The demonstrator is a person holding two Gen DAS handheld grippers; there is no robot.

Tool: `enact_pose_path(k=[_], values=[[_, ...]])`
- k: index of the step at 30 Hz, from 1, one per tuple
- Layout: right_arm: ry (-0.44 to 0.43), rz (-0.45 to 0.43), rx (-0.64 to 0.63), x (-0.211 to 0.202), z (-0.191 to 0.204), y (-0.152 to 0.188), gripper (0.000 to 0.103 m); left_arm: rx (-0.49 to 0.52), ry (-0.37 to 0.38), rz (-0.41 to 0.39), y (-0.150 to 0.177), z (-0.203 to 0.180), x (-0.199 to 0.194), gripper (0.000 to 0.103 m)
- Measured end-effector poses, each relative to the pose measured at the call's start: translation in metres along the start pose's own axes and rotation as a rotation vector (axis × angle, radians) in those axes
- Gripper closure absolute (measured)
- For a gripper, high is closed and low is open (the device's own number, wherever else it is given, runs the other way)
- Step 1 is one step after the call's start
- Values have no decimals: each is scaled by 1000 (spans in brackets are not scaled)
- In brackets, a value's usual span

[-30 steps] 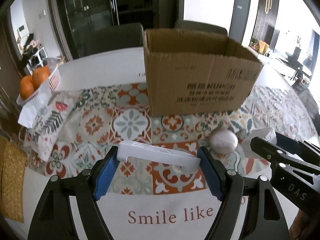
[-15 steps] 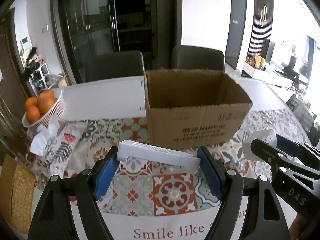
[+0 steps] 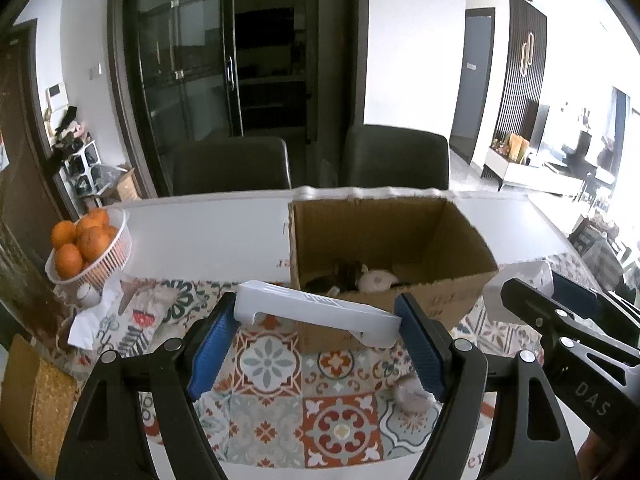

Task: Organize rigid objects
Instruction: 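Lift the power strip and cube charger and carry both over the box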

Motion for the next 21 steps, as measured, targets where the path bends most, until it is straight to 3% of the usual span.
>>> enact_pose_path(k=[12, 21], values=[[-8, -46, 1, 6, -1, -40, 53, 30, -8, -46, -38, -5, 6, 24], [-8, -43, -10, 21, -3, -60, 53, 39, -2, -26, -56, -6, 23, 24]])
Point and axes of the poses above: each gripper's, at about its wrist camera, not at the fingertips, and x roughly the way its jaws point, z to its left, y to its underside, the point moved 1 cm from there along x, roughly the way its jaws point, and after that the axes turned 4 degrees about y, right-handed, at the moved point
